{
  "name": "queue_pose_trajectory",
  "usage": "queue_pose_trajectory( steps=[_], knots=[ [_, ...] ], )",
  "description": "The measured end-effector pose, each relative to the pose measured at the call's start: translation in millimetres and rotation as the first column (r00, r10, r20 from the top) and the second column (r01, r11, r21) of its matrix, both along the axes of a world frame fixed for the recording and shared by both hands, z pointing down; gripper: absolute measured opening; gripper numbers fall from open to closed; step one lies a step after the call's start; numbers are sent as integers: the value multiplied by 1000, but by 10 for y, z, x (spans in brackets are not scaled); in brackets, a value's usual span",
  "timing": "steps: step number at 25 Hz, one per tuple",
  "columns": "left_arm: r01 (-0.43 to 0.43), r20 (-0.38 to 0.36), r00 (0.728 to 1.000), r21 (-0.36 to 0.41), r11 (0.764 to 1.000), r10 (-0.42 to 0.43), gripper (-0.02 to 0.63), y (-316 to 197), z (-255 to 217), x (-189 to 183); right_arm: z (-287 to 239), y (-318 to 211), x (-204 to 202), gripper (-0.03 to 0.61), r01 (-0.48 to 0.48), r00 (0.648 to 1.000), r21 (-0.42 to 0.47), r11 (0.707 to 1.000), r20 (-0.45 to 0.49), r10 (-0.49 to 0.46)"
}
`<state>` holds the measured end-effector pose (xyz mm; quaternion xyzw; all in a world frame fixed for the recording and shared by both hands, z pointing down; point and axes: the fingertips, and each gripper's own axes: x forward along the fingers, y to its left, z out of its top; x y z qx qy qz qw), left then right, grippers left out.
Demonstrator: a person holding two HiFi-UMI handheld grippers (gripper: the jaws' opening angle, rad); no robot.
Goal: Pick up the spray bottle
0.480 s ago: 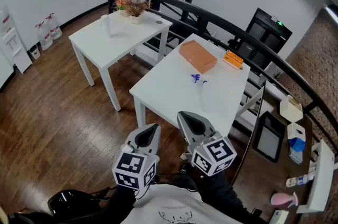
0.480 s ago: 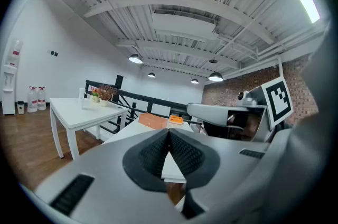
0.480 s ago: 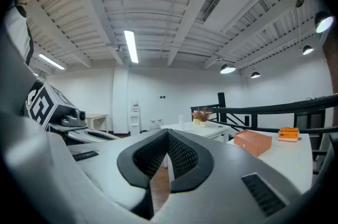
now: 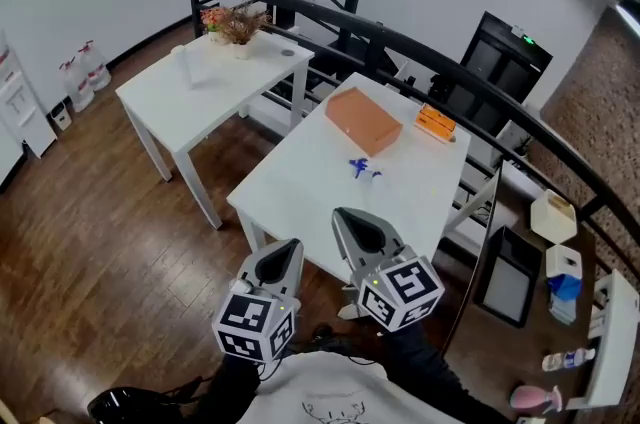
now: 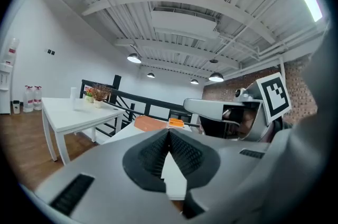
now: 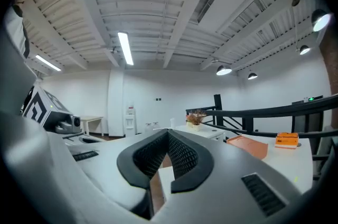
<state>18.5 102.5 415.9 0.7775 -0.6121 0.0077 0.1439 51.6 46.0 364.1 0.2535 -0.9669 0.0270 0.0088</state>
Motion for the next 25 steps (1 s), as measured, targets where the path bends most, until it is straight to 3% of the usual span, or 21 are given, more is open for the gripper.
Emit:
queue_pose_trajectory(
  steps=[7,14,19,25],
  knots=[
    [-19,82,997,66,998,14,3,-882,-319,192,-521,-741,98,5,12,1000,96,995,24,-15],
    [-66,147,988,97,993,51,3,-1567,-524,69,-334,-1403,162,5,-35,999,34,999,20,34],
    [-171,139,978,85,982,158,3,-2207,-445,-94,-144,-1980,80,5,-140,990,15,990,-22,140],
    [-354,121,930,32,935,348,3,-3018,-205,-244,117,-2774,4,5,-314,942,-7,949,-130,311]
  ],
)
